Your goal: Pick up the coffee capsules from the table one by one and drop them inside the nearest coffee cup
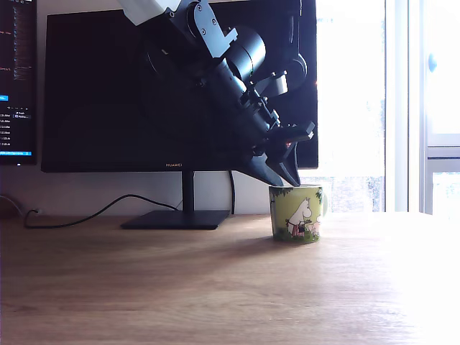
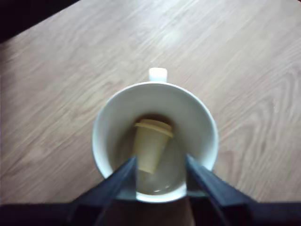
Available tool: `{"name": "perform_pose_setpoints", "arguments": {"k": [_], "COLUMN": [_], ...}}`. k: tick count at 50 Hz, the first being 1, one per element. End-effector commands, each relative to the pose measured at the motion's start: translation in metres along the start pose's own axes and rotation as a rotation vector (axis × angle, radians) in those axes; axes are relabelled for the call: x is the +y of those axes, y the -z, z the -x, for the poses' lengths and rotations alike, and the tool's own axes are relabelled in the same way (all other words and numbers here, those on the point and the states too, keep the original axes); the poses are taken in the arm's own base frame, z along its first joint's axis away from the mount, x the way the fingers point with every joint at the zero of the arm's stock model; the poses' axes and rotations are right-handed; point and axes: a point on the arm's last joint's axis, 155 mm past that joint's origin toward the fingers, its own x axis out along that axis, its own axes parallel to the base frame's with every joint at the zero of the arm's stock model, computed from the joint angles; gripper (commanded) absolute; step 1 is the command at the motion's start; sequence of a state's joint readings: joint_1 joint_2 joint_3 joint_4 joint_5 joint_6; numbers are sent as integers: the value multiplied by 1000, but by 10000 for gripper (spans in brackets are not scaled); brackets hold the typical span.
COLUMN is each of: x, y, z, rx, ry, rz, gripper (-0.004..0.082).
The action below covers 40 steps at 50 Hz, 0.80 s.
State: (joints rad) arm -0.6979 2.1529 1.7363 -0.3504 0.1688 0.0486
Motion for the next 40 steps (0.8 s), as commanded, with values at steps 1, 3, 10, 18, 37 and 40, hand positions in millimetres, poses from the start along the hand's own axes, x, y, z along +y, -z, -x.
{"name": "perform_pose_setpoints", "arguments": {"k": [1, 3, 10, 18, 37, 40], "x": [-6, -7, -4, 7, 34, 34], "y": [-21, -24, -35, -32, 14, 25], "z": [19, 22, 39, 59, 124, 132], "rx": [-53, -61, -92, -109, -200, -201], "ry": [8, 8, 0, -20, -85, -88], "rz": [-17, -18, -18, -5, 86, 101], "gripper": [-20, -20, -20, -20, -20, -20]}}
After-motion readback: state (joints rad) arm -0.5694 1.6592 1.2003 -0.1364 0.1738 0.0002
